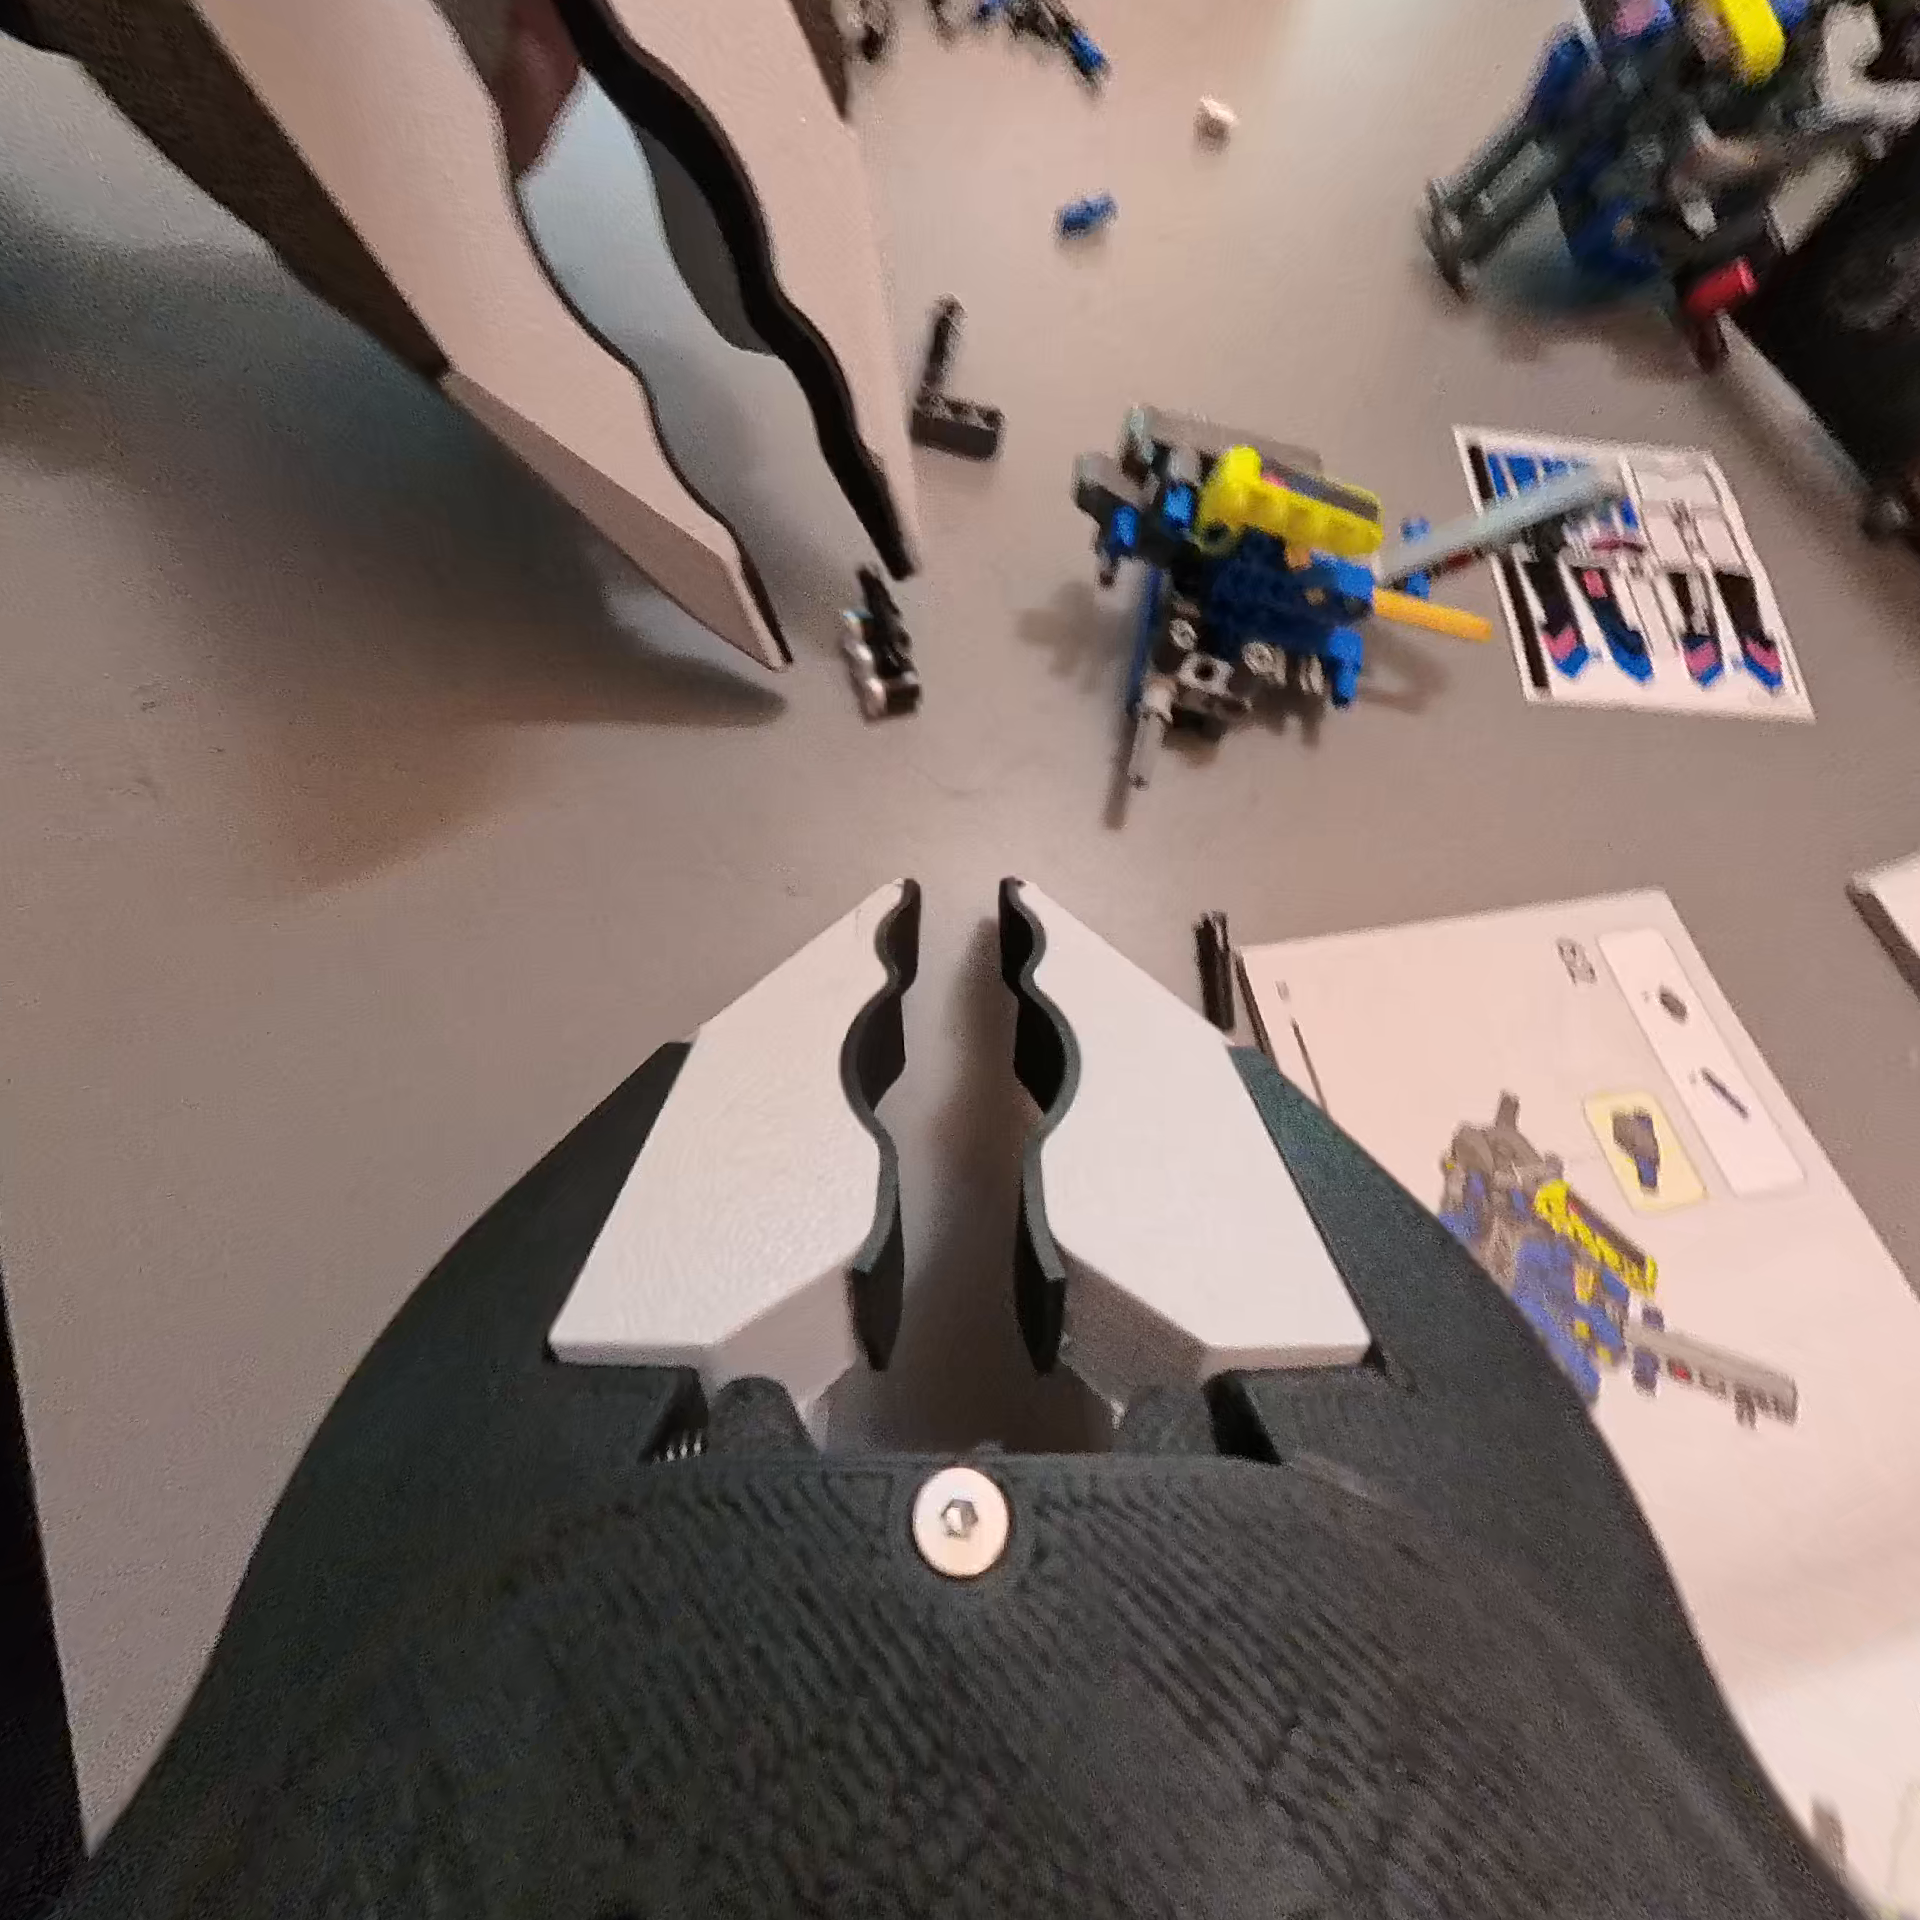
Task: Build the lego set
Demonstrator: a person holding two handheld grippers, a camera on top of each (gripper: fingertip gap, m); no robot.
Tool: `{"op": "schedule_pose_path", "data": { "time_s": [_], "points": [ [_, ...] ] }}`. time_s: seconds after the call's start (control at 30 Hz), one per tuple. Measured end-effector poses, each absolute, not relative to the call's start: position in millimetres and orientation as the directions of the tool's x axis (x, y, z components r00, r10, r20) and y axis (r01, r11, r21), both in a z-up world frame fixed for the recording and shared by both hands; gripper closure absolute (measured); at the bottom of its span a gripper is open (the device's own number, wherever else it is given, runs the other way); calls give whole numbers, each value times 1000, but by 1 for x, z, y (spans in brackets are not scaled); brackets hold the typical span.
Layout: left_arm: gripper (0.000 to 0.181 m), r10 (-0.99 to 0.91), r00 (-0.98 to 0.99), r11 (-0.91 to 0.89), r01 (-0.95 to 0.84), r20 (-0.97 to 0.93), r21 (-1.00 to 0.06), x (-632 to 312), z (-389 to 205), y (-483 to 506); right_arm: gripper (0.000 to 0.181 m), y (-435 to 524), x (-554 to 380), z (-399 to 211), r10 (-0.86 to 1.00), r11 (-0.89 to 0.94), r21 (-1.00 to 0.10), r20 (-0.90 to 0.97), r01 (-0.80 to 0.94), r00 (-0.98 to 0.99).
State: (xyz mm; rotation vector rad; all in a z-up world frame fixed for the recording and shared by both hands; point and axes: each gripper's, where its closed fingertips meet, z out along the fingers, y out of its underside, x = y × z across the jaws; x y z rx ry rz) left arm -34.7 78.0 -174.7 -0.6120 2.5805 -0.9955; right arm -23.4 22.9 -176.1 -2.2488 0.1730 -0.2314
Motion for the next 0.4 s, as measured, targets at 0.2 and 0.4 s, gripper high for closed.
{"op": "schedule_pose_path", "data": {
  "time_s": [0.2,0.4],
  "points": [
    [157,-549,-824,636,-303,-140,-710,-22,-171,102,166,63,-27,-153,-97,-505,-863,31,-22,995],
    [158,-578,-807,591,-312,-121,-743,-8,-164,112,166,77,-26,-175,-18,-623,-781,57,34,998]
  ]
}}
